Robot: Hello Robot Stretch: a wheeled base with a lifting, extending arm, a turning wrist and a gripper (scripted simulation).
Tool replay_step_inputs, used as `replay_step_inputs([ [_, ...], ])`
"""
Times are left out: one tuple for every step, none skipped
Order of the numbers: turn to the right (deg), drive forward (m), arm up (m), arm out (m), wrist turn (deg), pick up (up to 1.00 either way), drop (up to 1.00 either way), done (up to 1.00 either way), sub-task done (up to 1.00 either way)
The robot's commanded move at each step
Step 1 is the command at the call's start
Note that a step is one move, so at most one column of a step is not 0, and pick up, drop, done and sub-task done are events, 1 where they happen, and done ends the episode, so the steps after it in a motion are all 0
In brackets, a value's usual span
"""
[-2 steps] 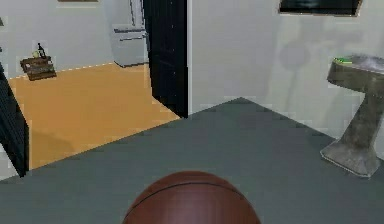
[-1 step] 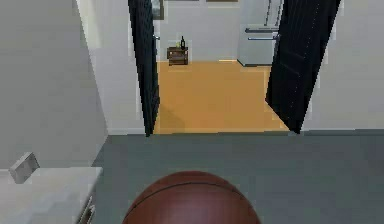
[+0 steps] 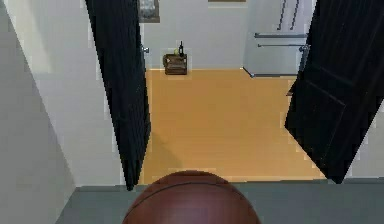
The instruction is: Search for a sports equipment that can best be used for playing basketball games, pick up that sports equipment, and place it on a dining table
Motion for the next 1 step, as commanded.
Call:
replay_step_inputs([
  [0.0, 1.00, 0.00, 0.00, 0.0, 0.00, 0.00, 0.00, 0.00],
])
